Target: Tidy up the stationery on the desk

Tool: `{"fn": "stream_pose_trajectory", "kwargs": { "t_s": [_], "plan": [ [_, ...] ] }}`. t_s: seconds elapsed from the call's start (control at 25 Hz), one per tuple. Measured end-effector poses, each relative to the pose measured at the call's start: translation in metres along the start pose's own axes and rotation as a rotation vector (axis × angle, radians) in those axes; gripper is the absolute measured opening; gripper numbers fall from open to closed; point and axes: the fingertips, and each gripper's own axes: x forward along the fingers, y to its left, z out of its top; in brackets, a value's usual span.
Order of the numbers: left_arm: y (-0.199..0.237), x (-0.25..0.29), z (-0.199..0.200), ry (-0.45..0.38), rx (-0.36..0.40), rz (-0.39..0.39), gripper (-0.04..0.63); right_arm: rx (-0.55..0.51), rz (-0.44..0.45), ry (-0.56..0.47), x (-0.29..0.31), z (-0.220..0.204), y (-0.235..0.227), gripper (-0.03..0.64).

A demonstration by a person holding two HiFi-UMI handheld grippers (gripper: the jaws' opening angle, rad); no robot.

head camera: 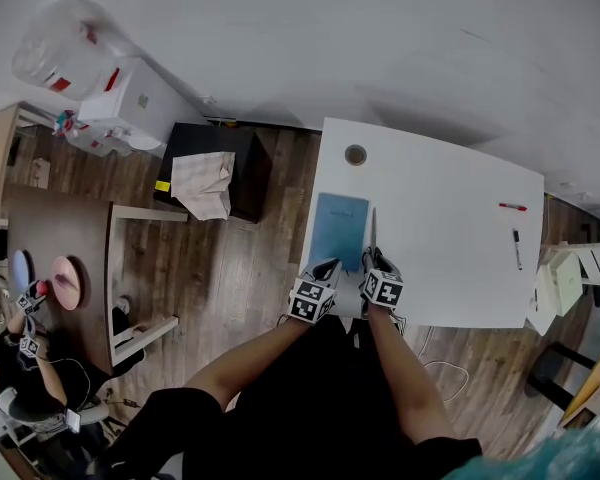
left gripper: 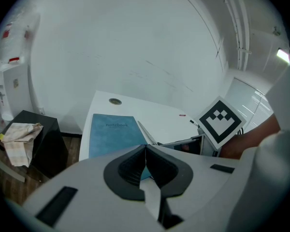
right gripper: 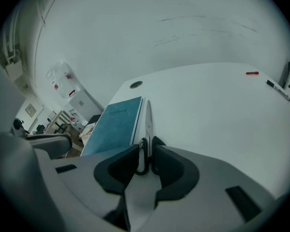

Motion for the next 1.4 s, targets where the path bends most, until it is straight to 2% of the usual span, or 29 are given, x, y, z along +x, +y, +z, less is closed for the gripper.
{"fn": "stream_pose_trajectory", "kwargs": {
  "t_s": [0.24,0.48,0.68,1.16,1.4],
  "plan": [
    [-0.01,0.015,0.007,0.0,0.012,0.009,0.014,0.002,0.072,-0.027,-0.019,0.01,-0.003,0.101],
    [-0.048,0.034,0.015,0.004,0.037,0.017,0.014,0.006,0.065,-0.083,-0.056,0.026,-0.059,0.101],
    [-0.103,0.072,0.025,0.011,0.046,0.019,0.014,-0.039,0.031,-0.115,-0.091,0.046,-0.143,0.101],
    [-0.242,0.192,0.059,0.022,0.071,-0.012,0.014,-0.086,-0.102,-0.115,-0.148,0.095,-0.391,0.101],
    [-0.281,0.234,0.067,0.037,0.082,-0.028,0.014,-0.121,-0.155,-0.093,-0.154,0.114,-0.472,0.101]
  ]
}}
